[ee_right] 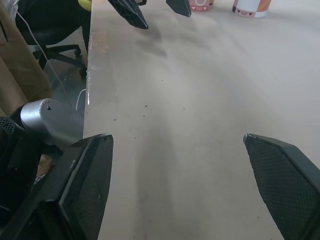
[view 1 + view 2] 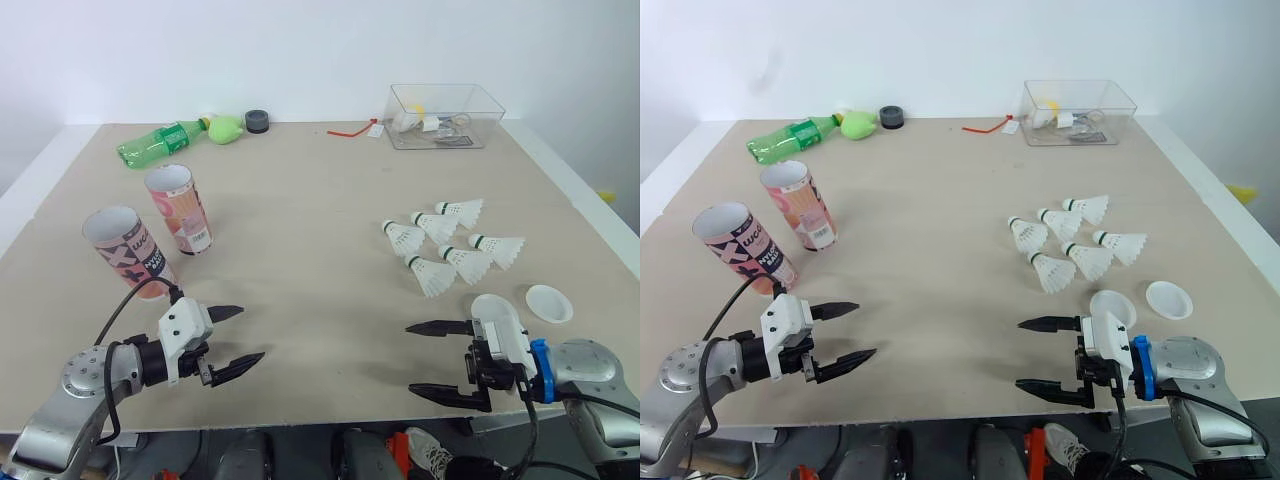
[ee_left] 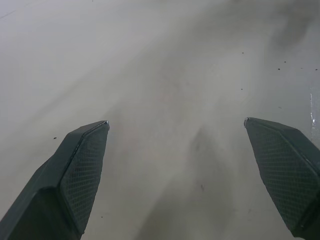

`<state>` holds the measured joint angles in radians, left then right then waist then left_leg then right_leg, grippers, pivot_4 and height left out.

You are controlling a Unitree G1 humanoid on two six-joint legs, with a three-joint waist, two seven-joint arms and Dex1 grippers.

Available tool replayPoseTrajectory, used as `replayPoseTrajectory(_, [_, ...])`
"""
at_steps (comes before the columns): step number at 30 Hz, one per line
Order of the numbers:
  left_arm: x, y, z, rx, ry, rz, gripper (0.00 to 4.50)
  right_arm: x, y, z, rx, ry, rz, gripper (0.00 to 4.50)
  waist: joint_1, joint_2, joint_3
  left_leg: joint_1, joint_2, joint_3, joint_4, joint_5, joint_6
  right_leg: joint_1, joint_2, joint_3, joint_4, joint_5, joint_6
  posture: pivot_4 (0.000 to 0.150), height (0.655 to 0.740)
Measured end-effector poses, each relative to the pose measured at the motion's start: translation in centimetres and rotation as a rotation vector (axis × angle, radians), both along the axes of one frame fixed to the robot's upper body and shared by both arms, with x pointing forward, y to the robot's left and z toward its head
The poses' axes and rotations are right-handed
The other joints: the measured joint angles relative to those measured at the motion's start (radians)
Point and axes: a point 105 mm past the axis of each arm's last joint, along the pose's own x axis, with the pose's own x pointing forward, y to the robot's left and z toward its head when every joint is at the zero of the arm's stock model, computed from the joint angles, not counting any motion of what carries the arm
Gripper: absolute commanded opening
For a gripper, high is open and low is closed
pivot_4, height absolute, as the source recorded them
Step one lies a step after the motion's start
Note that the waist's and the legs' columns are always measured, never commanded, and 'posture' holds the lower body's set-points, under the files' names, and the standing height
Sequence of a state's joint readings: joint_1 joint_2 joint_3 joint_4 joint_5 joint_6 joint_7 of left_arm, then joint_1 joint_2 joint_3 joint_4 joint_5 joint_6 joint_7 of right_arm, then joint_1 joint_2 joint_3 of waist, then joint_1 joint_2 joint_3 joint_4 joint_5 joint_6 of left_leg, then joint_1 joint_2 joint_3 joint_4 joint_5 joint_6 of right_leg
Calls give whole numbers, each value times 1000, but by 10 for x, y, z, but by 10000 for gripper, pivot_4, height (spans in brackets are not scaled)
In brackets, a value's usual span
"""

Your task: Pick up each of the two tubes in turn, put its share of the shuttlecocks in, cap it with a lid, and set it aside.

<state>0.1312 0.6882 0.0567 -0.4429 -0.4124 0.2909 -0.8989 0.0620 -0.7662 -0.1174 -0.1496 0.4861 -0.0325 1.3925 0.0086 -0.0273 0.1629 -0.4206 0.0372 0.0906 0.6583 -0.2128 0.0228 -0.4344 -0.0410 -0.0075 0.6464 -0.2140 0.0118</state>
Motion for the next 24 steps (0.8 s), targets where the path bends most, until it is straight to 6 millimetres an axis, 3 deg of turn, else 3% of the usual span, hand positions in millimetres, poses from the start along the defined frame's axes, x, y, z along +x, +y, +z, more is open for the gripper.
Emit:
replayPoseTrajectory(19, [7,-4,6,-40,-40,27,45000,19,2,11,46,-26,-68,44666,0,0,0,0,0,0,1,0,0,0,0,0,0,2,-1,1500,7400])
replayPoseTrajectory(24, [13,-4,4,-90,-60,127,45000,39,31,27,92,-23,-45,44666,-5,0,0,1,2,1,1,0,0,0,1,1,0,4,-3,1500,7400])
